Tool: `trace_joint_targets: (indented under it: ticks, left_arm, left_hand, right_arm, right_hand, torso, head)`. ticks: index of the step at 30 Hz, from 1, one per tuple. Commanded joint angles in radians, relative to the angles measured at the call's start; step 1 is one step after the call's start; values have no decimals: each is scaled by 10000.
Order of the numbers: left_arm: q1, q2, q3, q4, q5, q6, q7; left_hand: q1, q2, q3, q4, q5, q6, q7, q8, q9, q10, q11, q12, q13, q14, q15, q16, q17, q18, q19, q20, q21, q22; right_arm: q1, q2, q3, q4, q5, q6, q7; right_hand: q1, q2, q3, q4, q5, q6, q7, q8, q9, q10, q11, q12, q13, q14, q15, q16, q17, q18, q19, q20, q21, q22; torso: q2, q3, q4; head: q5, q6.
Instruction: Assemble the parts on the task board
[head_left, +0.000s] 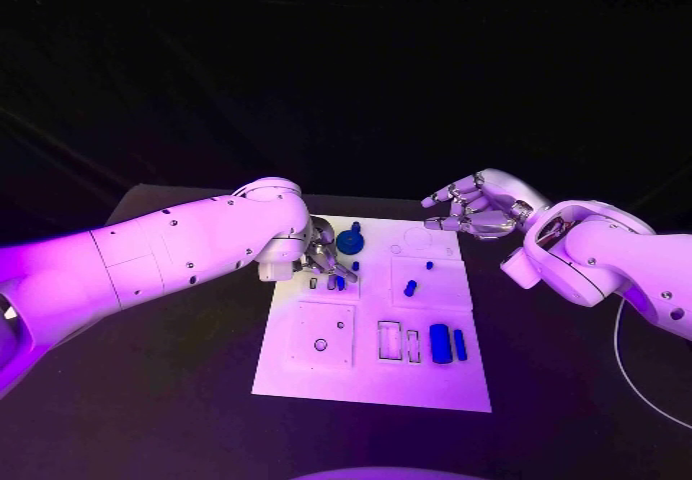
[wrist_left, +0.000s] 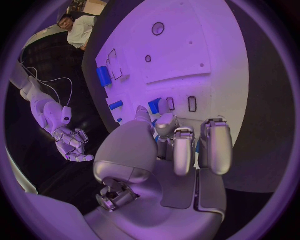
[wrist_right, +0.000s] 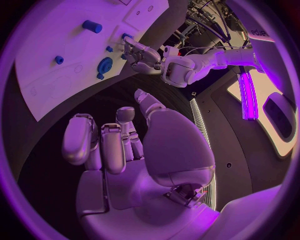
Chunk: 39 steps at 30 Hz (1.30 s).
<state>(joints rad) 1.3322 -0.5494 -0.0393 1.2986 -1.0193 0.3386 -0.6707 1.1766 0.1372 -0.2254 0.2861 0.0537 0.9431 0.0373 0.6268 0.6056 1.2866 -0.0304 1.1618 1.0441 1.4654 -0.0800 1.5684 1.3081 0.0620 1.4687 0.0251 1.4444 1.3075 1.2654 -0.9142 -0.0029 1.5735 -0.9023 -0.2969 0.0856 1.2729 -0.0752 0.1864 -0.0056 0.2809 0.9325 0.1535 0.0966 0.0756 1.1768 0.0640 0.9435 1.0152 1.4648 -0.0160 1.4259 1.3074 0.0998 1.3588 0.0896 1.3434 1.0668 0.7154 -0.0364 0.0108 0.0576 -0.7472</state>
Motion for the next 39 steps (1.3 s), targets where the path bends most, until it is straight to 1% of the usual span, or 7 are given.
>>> trace_joint_targets:
  ticks: [1,12,16,22,24,26,39]
  left_arm:
    - [-14,44,0,-22,62,141,-14]
    - [-25,23,-3,-17,159,-121,18]
    - [-26,14,-4,-5,287,-128,36]
    - [-31,-92,-4,72,426,-151,67]
    - [-37,-159,1,125,463,-212,87]
    - [-43,-251,10,197,491,-359,110]
    - [-65,-726,39,596,48,-1320,146]
  left_hand:
    - [225,92,97,-87,-28,-79,10,58,57,57,4,65,18,1054,-97,24,2627,-206,350,-60,55,544]
    - [1979,511,1210,-1065,16,-378,-78,-34,243,-61,-83,-61,-62,1054,-170,24,2627,-194,320,-113,31,529]
    - [2642,322,1932,-1534,541,-542,-61,-205,230,-190,-79,-215,-157,1054,-182,24,2627,-189,301,-142,8,507]
    - [2560,-683,4268,-1752,772,-565,46,-462,269,-239,46,-491,-359,1054,-102,24,2627,-182,276,-53,-24,503]
    - [1842,-1620,6413,-1668,744,-501,59,-441,457,-170,69,-514,-379,1054,-85,24,2627,-191,261,28,-58,491]
    - [1465,-1963,7315,-1741,882,-491,70,-352,610,-136,92,-493,-360,1054,-69,24,2627,-159,242,-28,-102,440]
    - [517,-2503,9104,-2307,1039,-495,76,-83,1055,132,19,-213,-60,1054,-89,24,2627,-151,256,-51,-156,420]
  right_arm:
    - [-1,14,1,19,-272,104,-115]
    - [-1,30,0,15,-272,209,-145]
    - [-1,54,-1,3,-253,260,-157]
    - [-3,97,-7,-33,-262,321,-158]
    - [-4,111,-10,-45,-239,335,-155]
    - [-7,122,-13,-55,-220,345,-151]
    - [-10,130,-34,-104,-26,502,9]
  right_hand:
    - [22,102,-47,-4,61,54,3,66,13,42,-8,-32,-16,513,8,-47,24,-25,-89,-8,-54,-9]
    - [67,142,-20,-26,135,67,-2,90,11,31,-17,-30,-36,508,-2,-73,-6,-24,-91,-17,-66,-23]
    - [74,151,-13,-29,174,74,-2,99,11,36,-19,-17,-33,509,-5,-76,-7,-24,-89,-21,-67,-22]
    - [76,157,-9,-31,227,81,-3,110,10,36,-20,-12,-39,513,-7,-74,2,-25,-86,-24,-69,-21]
    - [69,157,-6,-30,339,80,-3,120,7,31,-21,-7,-52,515,-9,-81,-5,-26,-83,-28,-73,-23]
    - [65,156,-4,-30,408,77,-3,125,4,22,-22,-14,-69,516,-10,-86,-8,-27,-78,-31,-72,-19]
    - [-182,157,-161,137,150,54,-6,158,-11,51,-13,52,-99,524,-6,-105,-16,-27,-74,-29,-93,-40]
  torso:
    - [7,0,3]
    - [5,-1,23]
    - [0,-6,29]
    - [6,-3,25]
    - [8,2,28]
    - [8,-4,34]
    - [6,-4,42]
  head:
    - [1,-12]
    - [-30,-72]
    - [-30,-87]
    - [-21,-81]
    - [-10,-84]
    - [-11,-81]
    - [23,-75]
